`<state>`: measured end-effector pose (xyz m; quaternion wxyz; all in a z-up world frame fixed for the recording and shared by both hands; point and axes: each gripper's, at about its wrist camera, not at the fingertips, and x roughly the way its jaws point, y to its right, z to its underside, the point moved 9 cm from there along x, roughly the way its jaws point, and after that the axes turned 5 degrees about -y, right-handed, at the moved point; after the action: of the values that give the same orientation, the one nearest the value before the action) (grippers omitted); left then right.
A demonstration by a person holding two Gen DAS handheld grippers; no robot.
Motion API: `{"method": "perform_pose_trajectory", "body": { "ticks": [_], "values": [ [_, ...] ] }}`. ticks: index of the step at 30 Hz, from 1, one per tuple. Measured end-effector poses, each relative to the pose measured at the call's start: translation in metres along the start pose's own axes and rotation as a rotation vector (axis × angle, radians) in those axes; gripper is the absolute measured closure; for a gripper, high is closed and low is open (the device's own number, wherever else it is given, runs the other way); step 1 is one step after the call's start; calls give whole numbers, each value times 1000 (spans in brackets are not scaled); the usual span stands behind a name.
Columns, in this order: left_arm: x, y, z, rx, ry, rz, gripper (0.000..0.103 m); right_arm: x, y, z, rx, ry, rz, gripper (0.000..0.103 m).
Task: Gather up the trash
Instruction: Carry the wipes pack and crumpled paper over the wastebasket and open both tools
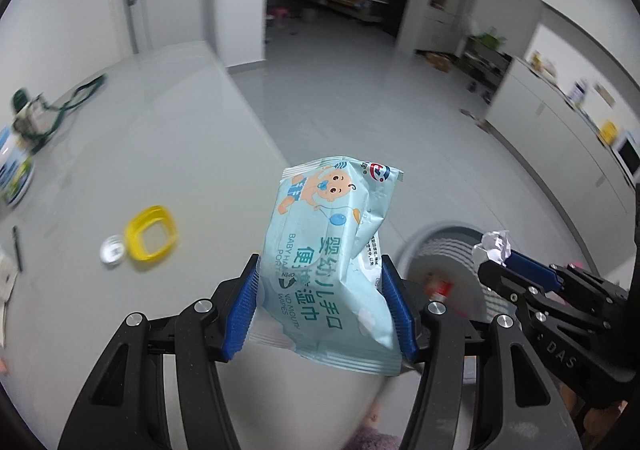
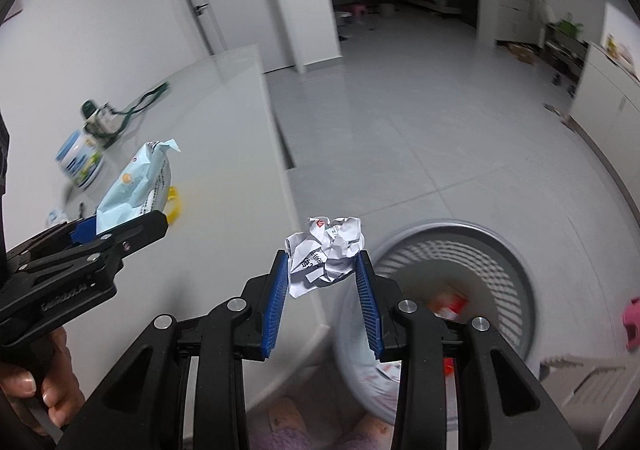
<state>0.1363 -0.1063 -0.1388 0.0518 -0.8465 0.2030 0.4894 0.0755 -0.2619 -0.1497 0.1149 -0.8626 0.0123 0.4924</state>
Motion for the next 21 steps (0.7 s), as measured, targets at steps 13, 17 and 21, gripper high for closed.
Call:
{"method": "perform_pose_trajectory", "body": {
  "ticks": [13, 17, 21],
  "values": [
    [51, 119, 14, 187, -111, 100, 47, -6, 127, 39, 171, -54, 83, 70],
    [66, 141, 21, 224, -154, 125, 47, 2, 140, 48, 199, -77, 88, 69],
    [76, 152, 26, 257, -177, 124, 47, 8, 150, 55, 225, -91, 76, 70]
  ]
}}
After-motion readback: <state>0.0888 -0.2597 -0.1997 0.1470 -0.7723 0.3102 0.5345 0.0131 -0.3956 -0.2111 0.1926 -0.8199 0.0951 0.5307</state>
